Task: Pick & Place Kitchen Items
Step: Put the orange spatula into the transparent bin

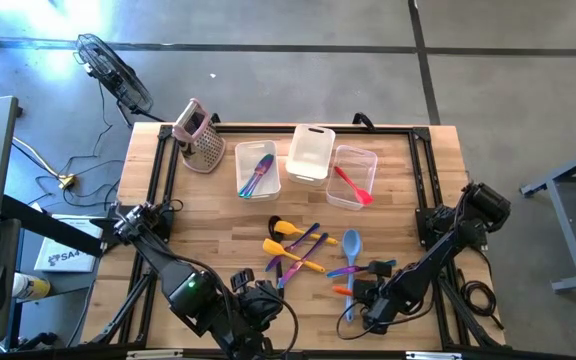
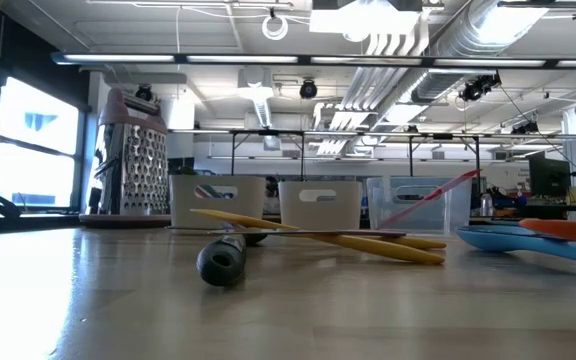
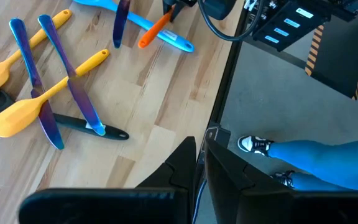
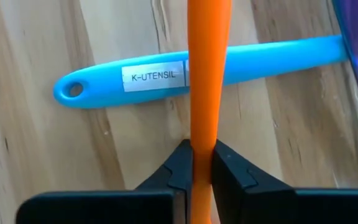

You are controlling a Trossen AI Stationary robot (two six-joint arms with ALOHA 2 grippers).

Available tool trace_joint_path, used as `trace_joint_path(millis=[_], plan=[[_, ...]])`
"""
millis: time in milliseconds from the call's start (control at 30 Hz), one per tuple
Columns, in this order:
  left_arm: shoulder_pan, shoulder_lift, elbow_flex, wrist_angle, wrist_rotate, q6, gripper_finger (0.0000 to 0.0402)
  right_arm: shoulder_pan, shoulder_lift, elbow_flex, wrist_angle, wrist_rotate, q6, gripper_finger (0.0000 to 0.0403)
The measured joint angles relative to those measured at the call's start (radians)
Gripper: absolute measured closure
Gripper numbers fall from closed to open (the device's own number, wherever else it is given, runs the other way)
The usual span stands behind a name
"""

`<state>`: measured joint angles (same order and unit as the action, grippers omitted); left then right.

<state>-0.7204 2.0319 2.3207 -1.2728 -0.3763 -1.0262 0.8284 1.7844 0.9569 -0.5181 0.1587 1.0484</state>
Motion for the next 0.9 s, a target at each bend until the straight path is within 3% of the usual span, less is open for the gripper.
trace_joint_path(millis=[300,600,900], plan=[[0.000,0.000,0.000,0.000,0.001,0.000,0.0371,0.002,-0.062,-0.004,0.016,-0.039,0.032,0.0378],[0.000,0.000,0.001,0.000,0.028,-0.001,0.0371,0.019,-0.165,0.012,0.013,0.000,0.081,0.0378],[0.000,0.000,0.001,0.000,0.029,0.000,0.0371,0.046,-0.262,0.155,-0.072,0.222,0.051,0.0378]])
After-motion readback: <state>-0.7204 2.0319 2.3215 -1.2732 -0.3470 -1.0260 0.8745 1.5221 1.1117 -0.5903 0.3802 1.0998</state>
